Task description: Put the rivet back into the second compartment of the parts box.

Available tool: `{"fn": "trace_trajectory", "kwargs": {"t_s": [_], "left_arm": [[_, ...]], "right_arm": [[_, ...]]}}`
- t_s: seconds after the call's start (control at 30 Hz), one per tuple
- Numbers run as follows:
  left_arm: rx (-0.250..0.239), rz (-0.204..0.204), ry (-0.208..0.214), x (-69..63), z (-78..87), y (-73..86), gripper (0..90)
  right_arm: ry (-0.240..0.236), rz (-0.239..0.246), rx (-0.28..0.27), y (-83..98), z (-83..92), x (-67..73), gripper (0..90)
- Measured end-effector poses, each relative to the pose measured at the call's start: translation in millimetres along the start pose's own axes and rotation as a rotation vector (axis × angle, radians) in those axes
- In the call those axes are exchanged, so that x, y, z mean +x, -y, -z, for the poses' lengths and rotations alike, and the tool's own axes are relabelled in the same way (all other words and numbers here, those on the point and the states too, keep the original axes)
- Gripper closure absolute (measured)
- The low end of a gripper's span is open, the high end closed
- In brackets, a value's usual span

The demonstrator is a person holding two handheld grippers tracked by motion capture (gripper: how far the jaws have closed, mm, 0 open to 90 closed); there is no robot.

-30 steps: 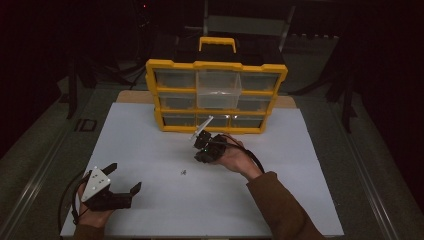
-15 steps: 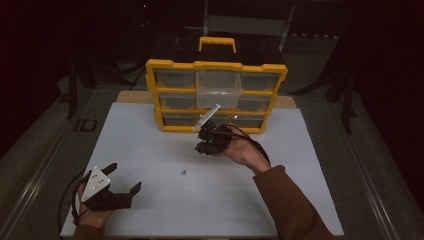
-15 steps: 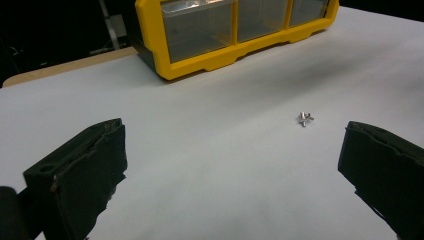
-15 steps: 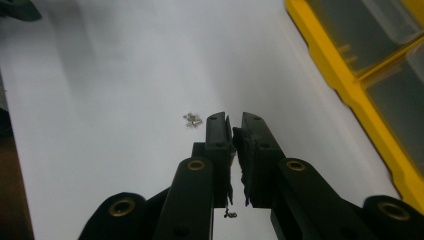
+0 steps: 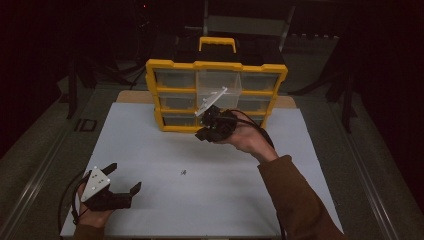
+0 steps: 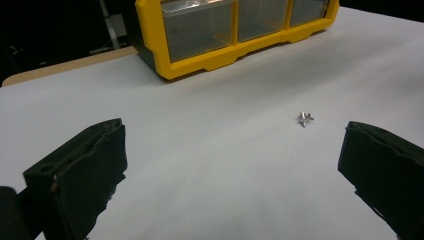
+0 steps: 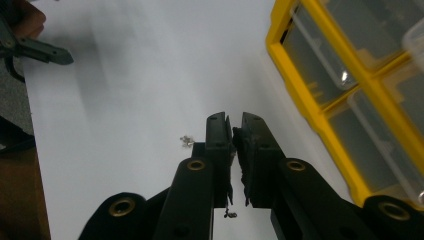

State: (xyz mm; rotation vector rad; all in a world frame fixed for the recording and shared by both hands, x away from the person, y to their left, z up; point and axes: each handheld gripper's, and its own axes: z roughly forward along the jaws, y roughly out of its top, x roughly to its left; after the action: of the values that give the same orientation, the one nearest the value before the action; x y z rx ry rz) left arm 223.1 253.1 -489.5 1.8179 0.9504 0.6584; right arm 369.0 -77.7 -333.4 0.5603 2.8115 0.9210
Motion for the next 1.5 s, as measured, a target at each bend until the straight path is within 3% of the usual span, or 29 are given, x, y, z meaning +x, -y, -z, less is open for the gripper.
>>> {"fn": "trace_trajectory", "kwargs": {"t_s": [0.4,0.93,1.5], "left_arm": [[0.002,0.002,0.001,0.1,-0.4,0.2,0.0],[0.004,0.002,0.002,0.3,-0.2,0.1,0.0],[0.004,0.004,0.004,0.2,-0.4,0.3,0.0]], "right_arm": [[0.017,0.02,-0.036,-18.6,25.9,-4.1,83.0],[0.03,0.004,-0.077,-38.3,57.0,-17.5,83.0],[0.07,-0.048,-0.123,-55.6,88.8,-41.0,83.0]]}}
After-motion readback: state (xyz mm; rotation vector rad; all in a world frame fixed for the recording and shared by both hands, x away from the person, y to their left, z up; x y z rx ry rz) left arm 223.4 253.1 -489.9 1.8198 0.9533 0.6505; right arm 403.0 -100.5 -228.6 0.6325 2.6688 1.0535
